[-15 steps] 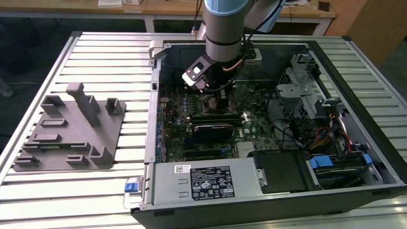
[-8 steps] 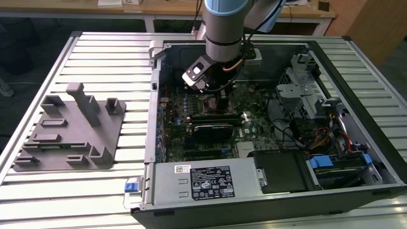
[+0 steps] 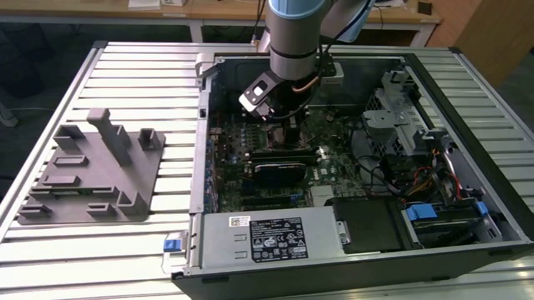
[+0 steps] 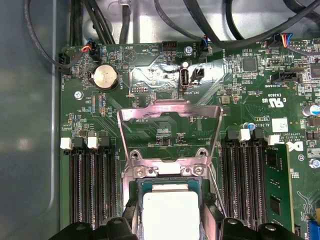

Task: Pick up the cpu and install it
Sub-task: 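Place the cpu into insertion slot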

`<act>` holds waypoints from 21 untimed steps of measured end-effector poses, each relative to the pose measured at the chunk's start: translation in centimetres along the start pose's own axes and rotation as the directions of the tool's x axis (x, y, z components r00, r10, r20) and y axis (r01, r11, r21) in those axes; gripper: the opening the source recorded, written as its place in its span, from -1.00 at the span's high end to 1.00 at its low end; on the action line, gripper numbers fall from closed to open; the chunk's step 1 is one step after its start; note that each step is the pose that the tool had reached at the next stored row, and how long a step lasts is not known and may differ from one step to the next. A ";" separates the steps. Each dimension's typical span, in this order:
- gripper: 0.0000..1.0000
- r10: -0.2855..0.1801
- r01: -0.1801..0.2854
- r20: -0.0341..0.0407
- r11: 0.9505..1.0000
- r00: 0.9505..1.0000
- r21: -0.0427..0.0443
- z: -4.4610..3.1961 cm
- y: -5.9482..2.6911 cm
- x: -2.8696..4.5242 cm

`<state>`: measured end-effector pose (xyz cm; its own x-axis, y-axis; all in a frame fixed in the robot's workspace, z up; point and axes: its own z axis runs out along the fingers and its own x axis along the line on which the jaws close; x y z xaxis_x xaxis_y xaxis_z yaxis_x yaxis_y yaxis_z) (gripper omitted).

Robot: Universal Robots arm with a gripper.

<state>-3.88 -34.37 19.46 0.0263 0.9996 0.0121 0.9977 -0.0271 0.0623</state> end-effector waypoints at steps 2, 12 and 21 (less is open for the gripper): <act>-0.23 0.000 0.000 0.000 1.000 1.000 0.000 0.00 0.00 0.00; -0.23 0.000 0.000 0.000 1.000 1.000 0.000 -0.19 0.01 0.00; -0.23 0.000 0.000 0.000 1.000 1.000 0.000 -0.51 0.03 0.01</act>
<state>-3.88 -34.36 19.96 0.0264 0.9996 0.0123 0.9977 -0.0271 0.0624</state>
